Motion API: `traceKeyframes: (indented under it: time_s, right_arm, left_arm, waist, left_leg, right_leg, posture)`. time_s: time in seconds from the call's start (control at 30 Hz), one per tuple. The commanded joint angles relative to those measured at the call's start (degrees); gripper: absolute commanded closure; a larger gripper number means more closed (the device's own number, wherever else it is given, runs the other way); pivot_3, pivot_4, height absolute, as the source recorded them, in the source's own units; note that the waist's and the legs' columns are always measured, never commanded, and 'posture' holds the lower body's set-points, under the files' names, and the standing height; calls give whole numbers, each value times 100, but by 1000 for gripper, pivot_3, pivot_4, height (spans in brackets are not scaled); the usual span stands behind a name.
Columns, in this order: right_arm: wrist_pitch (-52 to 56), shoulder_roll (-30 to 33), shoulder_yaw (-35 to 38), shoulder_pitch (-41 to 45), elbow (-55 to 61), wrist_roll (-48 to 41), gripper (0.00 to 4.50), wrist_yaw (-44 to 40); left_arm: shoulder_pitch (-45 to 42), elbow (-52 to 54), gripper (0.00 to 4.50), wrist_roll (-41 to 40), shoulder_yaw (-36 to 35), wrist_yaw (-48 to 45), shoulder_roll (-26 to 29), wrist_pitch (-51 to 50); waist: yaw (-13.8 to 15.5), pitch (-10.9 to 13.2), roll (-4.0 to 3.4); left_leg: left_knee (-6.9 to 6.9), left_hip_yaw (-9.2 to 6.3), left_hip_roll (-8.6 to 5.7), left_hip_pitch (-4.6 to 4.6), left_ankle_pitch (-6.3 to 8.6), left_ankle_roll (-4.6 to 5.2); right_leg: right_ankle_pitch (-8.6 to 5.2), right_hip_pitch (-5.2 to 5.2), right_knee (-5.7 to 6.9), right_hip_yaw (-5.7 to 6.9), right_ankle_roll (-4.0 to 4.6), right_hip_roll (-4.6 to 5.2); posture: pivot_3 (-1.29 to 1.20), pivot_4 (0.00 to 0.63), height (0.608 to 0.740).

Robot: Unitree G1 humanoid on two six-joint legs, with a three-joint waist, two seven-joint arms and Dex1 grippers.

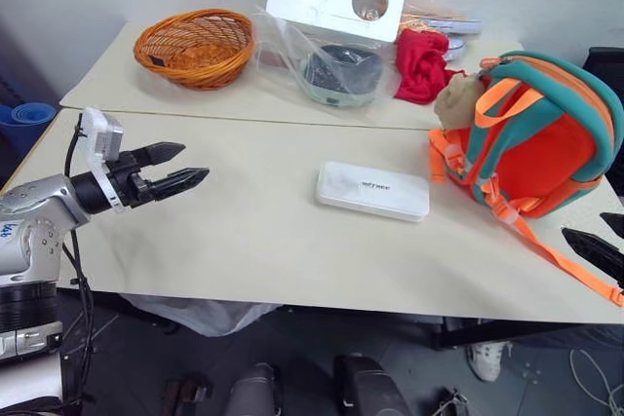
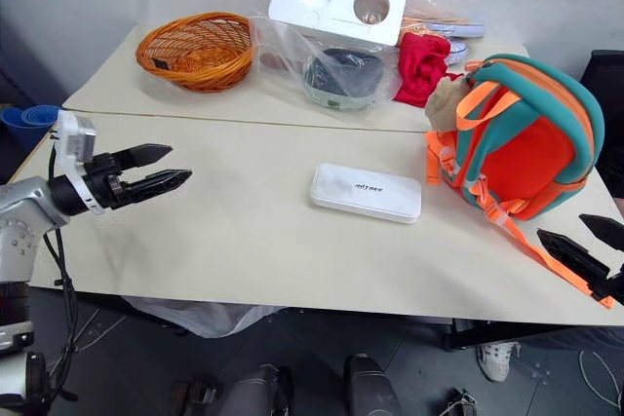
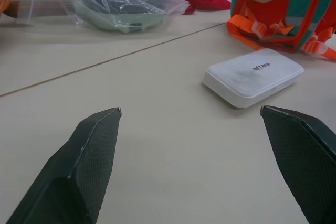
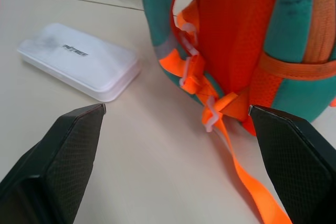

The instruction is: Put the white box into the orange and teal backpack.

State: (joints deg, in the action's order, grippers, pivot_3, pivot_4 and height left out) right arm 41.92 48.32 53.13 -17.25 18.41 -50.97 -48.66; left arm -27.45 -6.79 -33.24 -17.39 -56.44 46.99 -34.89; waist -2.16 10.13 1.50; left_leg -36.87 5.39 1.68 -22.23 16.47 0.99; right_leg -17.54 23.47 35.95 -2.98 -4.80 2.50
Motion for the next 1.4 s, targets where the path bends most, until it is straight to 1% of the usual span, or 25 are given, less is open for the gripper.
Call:
traceKeyframes:
  time_s: [0.03,0.23,0.37,0.43,0.5,0.53,0.57,0.67,0.77,0.8,0.87,0.9,0.93,1.0,1.07,1.2,1.4]
  right_arm:
    - [14,-73,52,59,247,-73,28,238]
    - [-12,-125,67,57,301,-20,28,407]
    - [-90,-139,-47,12,327,98,28,413]
    - [-230,-108,-304,-32,408,401,28,450]
    - [-498,-48,-808,-15,476,1003,28,653]
    - [-505,-51,-1050,71,541,1142,0,775]
    - [-477,-88,-1249,200,602,1198,0,909]
    - [-395,-225,-1703,546,779,1204,598,1152]
    - [-420,-374,-2399,970,776,1402,1601,1346]
    - [-439,-404,-2552,1074,735,1480,1998,1383]
    - [-504,-528,-2955,1451,474,1736,2688,1551]
    - [-550,-611,-3215,1705,271,1917,2965,1658]
    - [-593,-687,-3426,1921,100,2062,3357,1730]
    - [-663,-772,-3688,2192,-139,2279,3947,1770]
    - [-752,-812,-3903,2397,-368,2526,4482,1827]
    - [-903,-959,-4365,2827,-901,2943,4482,1895]
    - [-1161,-1287,-4685,3400,-1603,3373,4482,2034]
  left_arm:
    - [58,152,38,235,195,32,-13,268]
    - [-21,96,38,329,294,171,-64,275]
    - [-137,76,38,403,380,219,-104,322]
    - [-261,96,38,434,470,356,-228,267]
    - [-483,28,38,739,683,1018,-576,189]
    - [-564,-10,434,980,829,1362,-777,251]
    - [-621,-5,602,1163,969,1592,-949,301]
    - [-745,117,1459,1405,1279,1881,-1329,283]
    - [-1025,-150,2416,1828,1784,1994,-1674,538]
    - [-1086,-250,2770,1943,1904,1974,-1729,642]
    - [-1243,-532,3411,2158,2183,1919,-1901,819]
    - [-1340,-686,3690,2278,2358,1886,-2018,898]
    - [-1433,-862,4045,2383,2494,1855,-2122,984]
    - [-1587,-1196,4500,2513,2586,1857,-2287,1152]
    - [-1708,-1420,4500,2587,2640,1847,-2431,1221]
    - [-1914,-1749,4500,2710,2784,1797,-2735,1241]
    - [-2080,-2137,4500,2874,2807,1768,-3038,1403]
  waist:
    - [9,0,0]
    - [51,0,1]
    - [53,1,1]
    - [54,0,1]
    - [66,0,2]
    - [69,0,2]
    - [67,0,1]
    - [46,0,1]
    - [48,4,8]
    - [57,4,8]
    - [54,4,7]
    - [53,4,7]
    - [50,4,7]
    - [58,5,7]
    - [61,5,7]
    - [66,5,7]
    - [48,5,7]
  left_leg:
    - [-2,0,0,0,0,0]
    - [-8,-1,-2,-6,-1,1]
    - [-3,-1,-2,-7,0,0]
    - [-4,0,-2,-7,0,0]
    - [-9,0,-2,-6,-1,1]
    - [-16,0,-3,-6,-2,2]
    - [-19,1,-4,-8,-4,7]
    - [-26,8,-10,-10,-8,12]
    - [-24,12,-5,-12,-8,7]
    - [-25,11,-5,-12,-10,3]
    - [-25,13,-8,-12,-12,2]
    - [-25,14,-7,-10,-12,2]
    - [-27,16,-8,-10,-12,2]
    - [-34,24,-12,-10,-13,5]
    - [-32,23,-12,-15,-14,8]
    - [-32,25,-11,-30,-14,6]
    - [-42,31,-11,-28,-14,7]
  right_leg:
    - [0,0,1,0,0,0]
    - [1,2,-1,-1,-2,2]
    - [1,4,-4,-1,-2,3]
    - [1,3,-4,-1,-2,2]
    - [2,1,-2,-1,-3,3]
    - [4,-3,0,0,-7,4]
    - [8,-2,0,0,-13,5]
    - [13,-1,6,-5,-24,6]
    - [14,5,7,-8,-24,-5]
    - [14,5,8,-7,-24,-8]
    - [14,7,10,-8,-24,-9]
    - [14,6,11,-8,-24,-10]
    - [14,6,11,-9,-24,-10]
    - [15,6,12,-15,-27,-8]
    - [16,11,11,-14,-27,-8]
    - [15,26,10,-13,-28,-10]
    - [16,25,19,-17,-29,-11]
  posture:
    - [0,150,740]
    - [0,150,740]
    - [0,150,740]
    - [0,150,740]
    - [0,150,740]
    - [0,150,740]
    - [0,150,740]
    - [0,150,740]
    - [0,150,740]
    - [0,150,740]
    - [0,150,740]
    - [0,150,740]
    - [0,150,740]
    - [0,150,740]
    - [0,150,740]
    - [0,150,740]
    - [0,150,740]
